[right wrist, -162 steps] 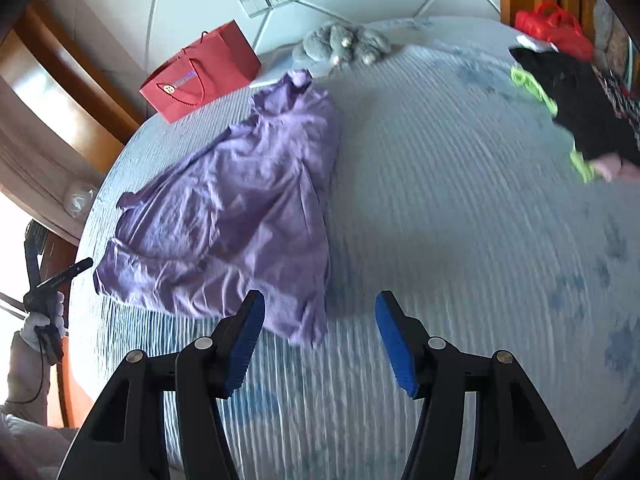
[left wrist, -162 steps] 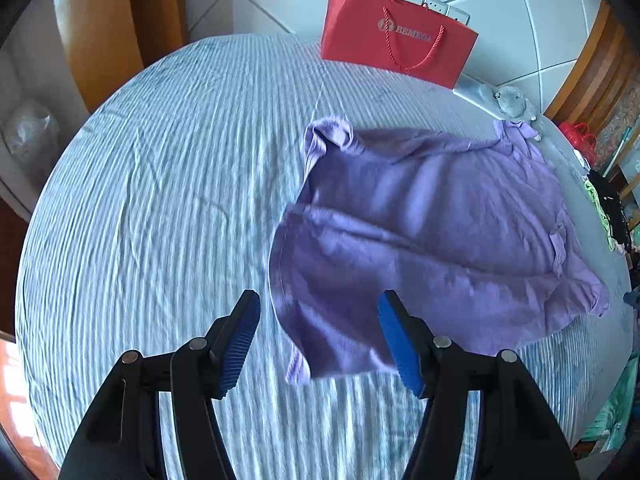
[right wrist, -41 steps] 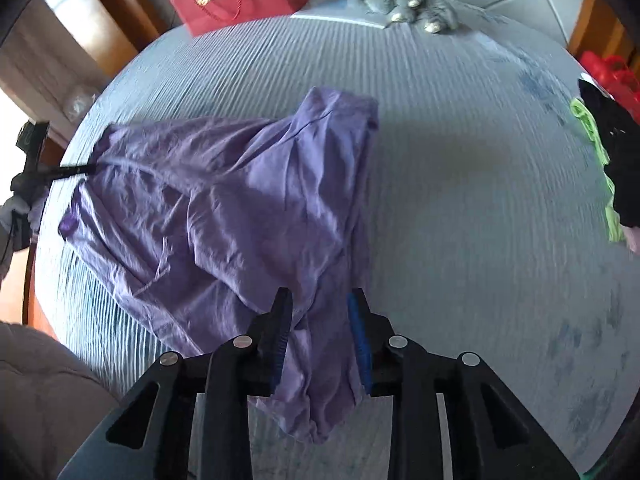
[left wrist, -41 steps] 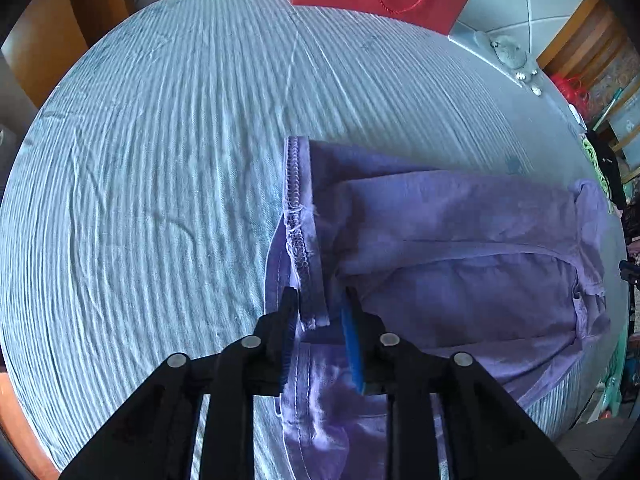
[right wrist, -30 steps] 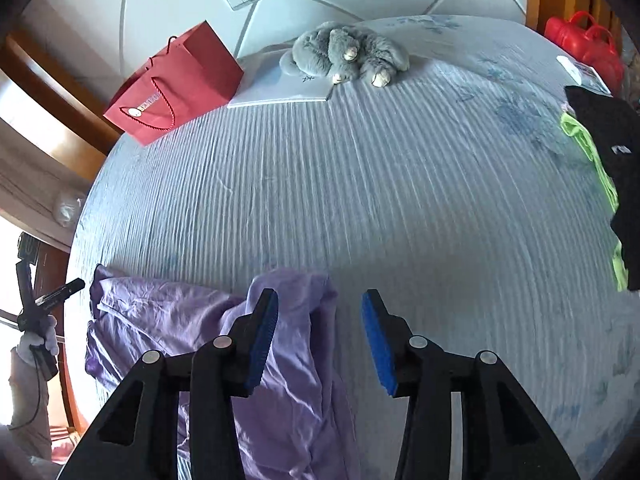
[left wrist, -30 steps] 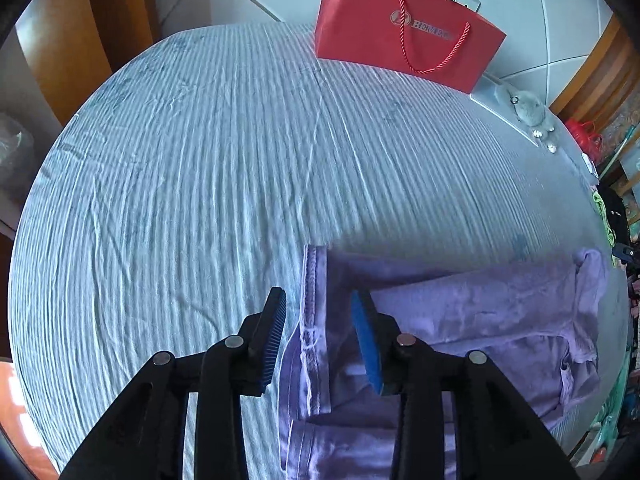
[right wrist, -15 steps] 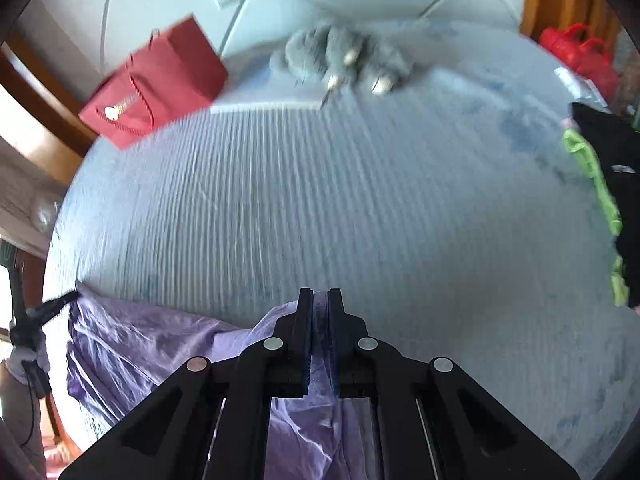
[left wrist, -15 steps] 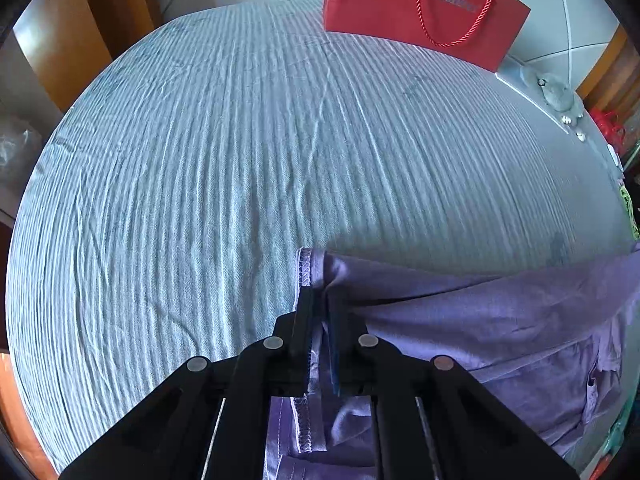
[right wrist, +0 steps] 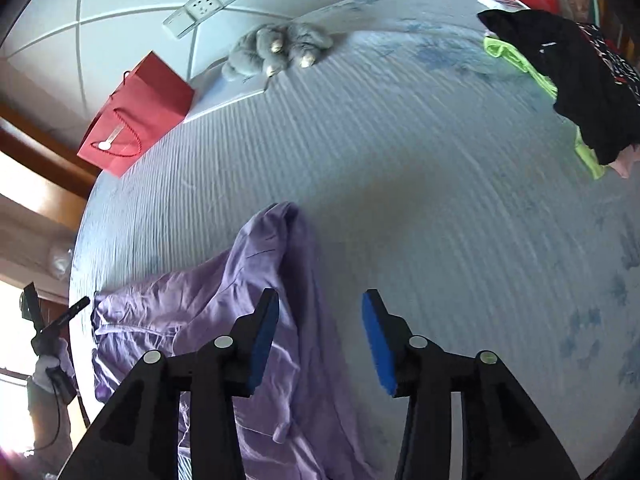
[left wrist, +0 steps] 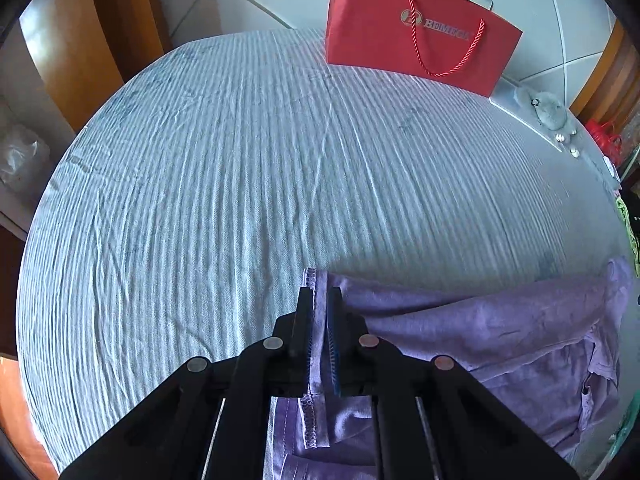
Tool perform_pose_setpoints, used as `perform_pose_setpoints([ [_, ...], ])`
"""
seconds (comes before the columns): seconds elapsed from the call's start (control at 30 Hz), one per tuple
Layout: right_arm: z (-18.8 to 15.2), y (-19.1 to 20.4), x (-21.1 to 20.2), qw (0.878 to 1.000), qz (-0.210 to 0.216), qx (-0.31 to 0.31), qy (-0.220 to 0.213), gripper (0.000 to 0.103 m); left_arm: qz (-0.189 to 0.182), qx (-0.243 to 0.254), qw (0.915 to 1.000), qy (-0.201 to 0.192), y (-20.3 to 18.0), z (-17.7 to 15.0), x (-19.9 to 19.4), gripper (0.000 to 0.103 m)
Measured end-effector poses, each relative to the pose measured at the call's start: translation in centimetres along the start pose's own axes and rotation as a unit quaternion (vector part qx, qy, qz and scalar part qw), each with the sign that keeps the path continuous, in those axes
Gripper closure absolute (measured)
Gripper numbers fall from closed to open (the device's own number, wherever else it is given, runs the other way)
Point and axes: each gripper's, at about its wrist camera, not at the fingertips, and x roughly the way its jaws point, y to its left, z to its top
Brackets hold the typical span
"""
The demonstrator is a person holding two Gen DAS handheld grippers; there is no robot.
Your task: Fold clothes
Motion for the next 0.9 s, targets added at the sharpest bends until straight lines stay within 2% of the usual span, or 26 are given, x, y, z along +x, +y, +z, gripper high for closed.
perform_pose_setpoints([
  [0.17,1.2,2.3,3.0,1.000,0.012,-0.017,0.020,0.058,-0.008,0.012,0.9999,0.006,-1.2,0.0,0.8,0.097],
  [0.2,1.3,2.8,3.6,0.999,0.014,-0.022,0.027,0.062,-0.005,0.015,0.9998,0.012,-1.5,-0.1,1.2,0.097],
  [0.23,1.2,3.4,4.0,0.999,0.007,-0.033,0.031,0.076,0.001,0.018,0.9996,0.022,-1.7,-0.2,1.7,0.097],
  [0.27,1.2,4.0,4.4,0.998,0.001,-0.044,0.035,0.101,0.008,0.020,0.9994,0.028,-1.8,-0.4,2.1,0.097],
  [0.33,1.2,3.9,4.0,0.999,-0.019,-0.045,0.024,0.101,0.012,0.021,0.9993,0.027,-2.0,-0.6,2.3,0.097],
  [0.4,1.1,1.7,3.4,0.999,-0.036,-0.004,0.014,0.101,0.007,0.017,0.9995,0.026,-1.9,-0.6,2.4,0.097],
  [0.5,0.5,-1.0,3.4,0.996,-0.079,0.035,0.016,0.094,0.003,0.017,0.9996,0.023,-1.9,-0.7,2.4,0.097],
  [0.57,0.0,-2.2,3.1,0.993,-0.102,0.050,0.015,0.093,0.005,0.003,0.9997,0.024,-3.0,-0.8,2.2,0.097],
  [0.67,-1.3,-1.5,-0.1,0.997,-0.053,0.048,-0.014,0.088,-0.004,-0.014,0.9998,0.014,-2.8,-0.8,0.9,0.097],
  [0.73,-2.9,-0.1,-1.6,0.999,-0.037,0.024,-0.009,0.079,-0.008,-0.021,0.9997,-0.003,-2.3,-0.9,-0.5,0.097],
  [0.8,-4.8,1.1,-2.2,0.999,-0.032,0.005,0.006,0.058,-0.016,-0.019,0.9996,-0.010,-2.3,-1.2,-1.5,0.094],
  [0.9,-7.3,2.2,-2.1,0.999,-0.019,-0.007,0.029,0.057,-0.028,-0.006,0.9996,-0.007,-3.0,-2.1,-1.9,0.086],
])
